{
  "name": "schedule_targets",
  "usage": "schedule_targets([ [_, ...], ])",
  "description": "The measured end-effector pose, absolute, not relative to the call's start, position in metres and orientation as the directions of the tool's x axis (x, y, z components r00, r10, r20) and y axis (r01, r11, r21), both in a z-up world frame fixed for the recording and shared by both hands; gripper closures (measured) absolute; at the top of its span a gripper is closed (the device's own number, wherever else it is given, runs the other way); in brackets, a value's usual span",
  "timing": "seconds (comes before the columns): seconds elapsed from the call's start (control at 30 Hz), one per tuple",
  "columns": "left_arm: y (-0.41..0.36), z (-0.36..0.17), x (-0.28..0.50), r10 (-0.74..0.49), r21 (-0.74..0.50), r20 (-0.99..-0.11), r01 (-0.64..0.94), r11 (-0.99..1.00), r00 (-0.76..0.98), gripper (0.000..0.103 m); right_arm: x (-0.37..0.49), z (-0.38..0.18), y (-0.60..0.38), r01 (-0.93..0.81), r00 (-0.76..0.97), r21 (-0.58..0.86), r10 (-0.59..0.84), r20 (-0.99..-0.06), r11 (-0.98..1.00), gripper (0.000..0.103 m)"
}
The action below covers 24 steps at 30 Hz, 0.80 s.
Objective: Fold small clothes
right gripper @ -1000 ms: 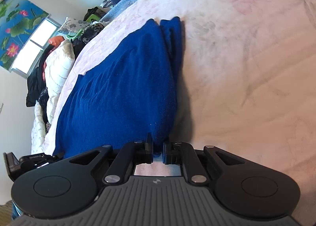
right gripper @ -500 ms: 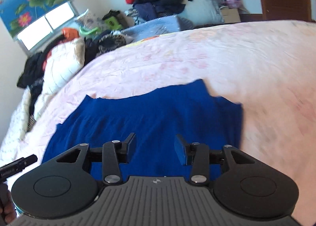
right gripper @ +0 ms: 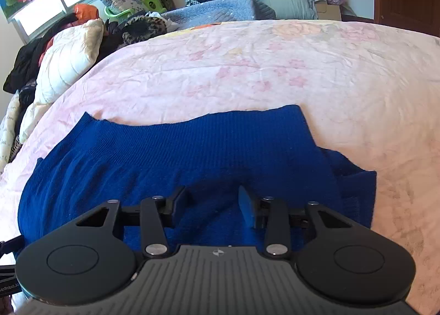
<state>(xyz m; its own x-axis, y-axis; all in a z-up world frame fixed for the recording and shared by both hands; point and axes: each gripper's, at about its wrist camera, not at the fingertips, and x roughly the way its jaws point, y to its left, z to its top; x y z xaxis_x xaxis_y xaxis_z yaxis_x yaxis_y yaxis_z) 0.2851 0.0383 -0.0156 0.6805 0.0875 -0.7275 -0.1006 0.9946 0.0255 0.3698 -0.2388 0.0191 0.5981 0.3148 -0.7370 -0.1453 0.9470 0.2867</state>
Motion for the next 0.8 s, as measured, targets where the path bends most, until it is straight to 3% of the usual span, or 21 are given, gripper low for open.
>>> schedule_targets([
  [0.13, 0.039, -0.016, 0.285, 0.087, 0.024, -0.724, -0.102, 0.995, 0.684, 0.015, 0.368, 0.026, -0.235, -0.112, 0.607, 0.270, 0.281, -0.743, 0.956, 0.060],
  [0.3, 0.039, -0.016, 0.284, 0.089, 0.026, -0.723, -0.102, 0.994, 0.685, 0.014, 0.345, 0.044, -0.216, -0.143, 0.704, 0.167, 0.219, -0.676, 0.976, 0.050],
  [0.43, 0.039, -0.016, 0.283, 0.086, 0.024, -0.719, -0.100, 0.995, 0.689, 0.014, 0.350, 0.025, -0.206, -0.186, 0.634, 0.105, 0.201, -0.746, 0.977, 0.045],
  [0.53, 0.043, -0.014, 0.280, 0.069, 0.001, -0.711, -0.097, 0.995, 0.700, 0.014, 0.349, 0.014, -0.217, -0.215, 0.667, 0.133, 0.245, -0.704, 0.967, 0.042],
  [0.63, 0.066, -0.001, 0.263, 0.005, -0.149, -0.690, -0.149, 0.978, 0.724, 0.014, 0.343, 0.022, -0.217, -0.188, 0.665, 0.140, 0.231, -0.711, 0.972, 0.040],
  [0.8, 0.125, 0.006, 0.225, -0.169, -0.565, -0.629, -0.297, 0.770, 0.758, 0.013, 0.289, 0.045, -0.220, -0.238, 0.701, 0.235, 0.334, -0.630, 0.943, 0.035],
])
